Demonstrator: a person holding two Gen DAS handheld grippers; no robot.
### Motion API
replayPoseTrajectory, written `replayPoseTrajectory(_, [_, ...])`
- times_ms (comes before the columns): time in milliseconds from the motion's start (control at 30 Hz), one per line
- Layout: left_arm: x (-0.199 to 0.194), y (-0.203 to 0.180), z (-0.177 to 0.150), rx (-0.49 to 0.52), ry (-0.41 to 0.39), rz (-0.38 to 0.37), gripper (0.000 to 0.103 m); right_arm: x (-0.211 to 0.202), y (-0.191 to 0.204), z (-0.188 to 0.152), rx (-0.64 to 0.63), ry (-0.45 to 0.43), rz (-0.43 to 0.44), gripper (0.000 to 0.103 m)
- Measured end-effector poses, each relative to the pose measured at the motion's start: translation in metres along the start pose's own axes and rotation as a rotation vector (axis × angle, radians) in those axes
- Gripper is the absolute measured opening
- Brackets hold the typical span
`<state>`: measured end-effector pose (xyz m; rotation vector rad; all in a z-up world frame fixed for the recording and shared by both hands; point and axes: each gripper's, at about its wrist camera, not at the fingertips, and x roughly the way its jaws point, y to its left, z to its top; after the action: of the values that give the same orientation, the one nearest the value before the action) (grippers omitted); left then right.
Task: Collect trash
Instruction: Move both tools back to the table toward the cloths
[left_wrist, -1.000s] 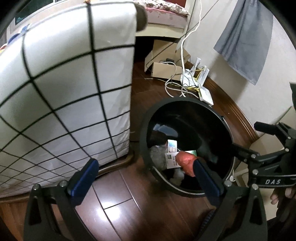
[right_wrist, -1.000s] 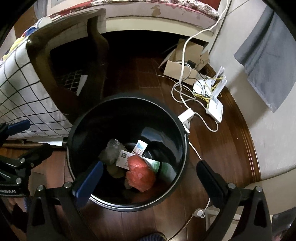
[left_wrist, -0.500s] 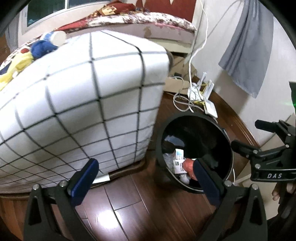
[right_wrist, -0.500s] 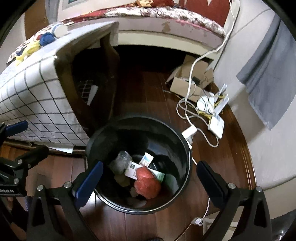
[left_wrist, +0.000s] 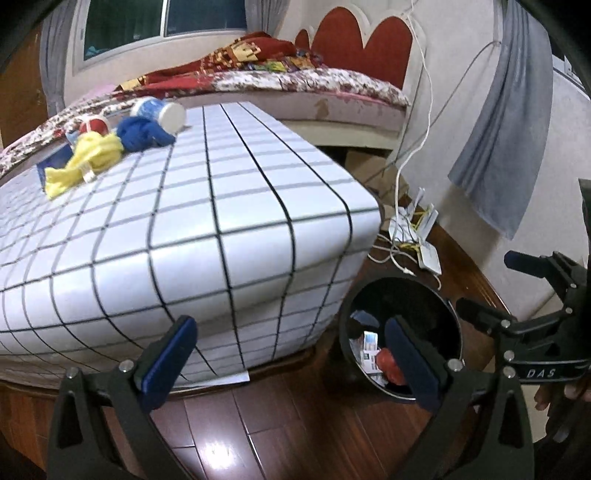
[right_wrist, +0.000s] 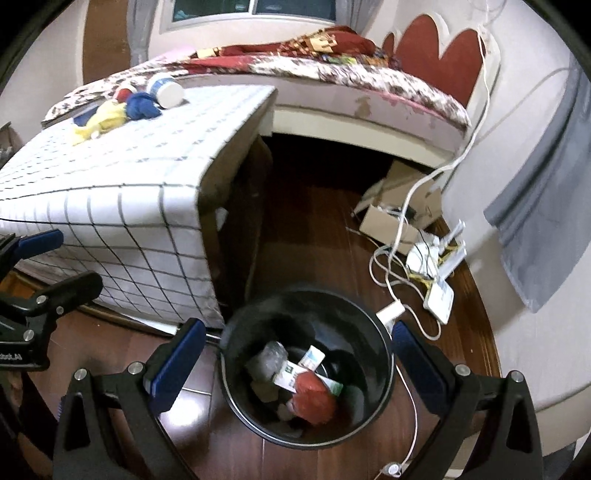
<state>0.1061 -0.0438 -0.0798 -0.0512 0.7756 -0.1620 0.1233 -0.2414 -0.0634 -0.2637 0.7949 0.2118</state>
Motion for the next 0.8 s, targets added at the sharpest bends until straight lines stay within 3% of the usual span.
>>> replayPoseTrajectory(500, [-0.029, 0.042, 0.02, -0.059, -0.085, 0.059, 0.102, -0.015, 0.032, 0.037, -0.012, -0.12, 0.055, 0.102])
replayPoseTrajectory(800, [-0.039, 0.086, 0.026, -0.117, -0.12, 0.12, 0.102, -0.014, 0.044, 0.061, 0.071, -0.203, 0.117, 0.102])
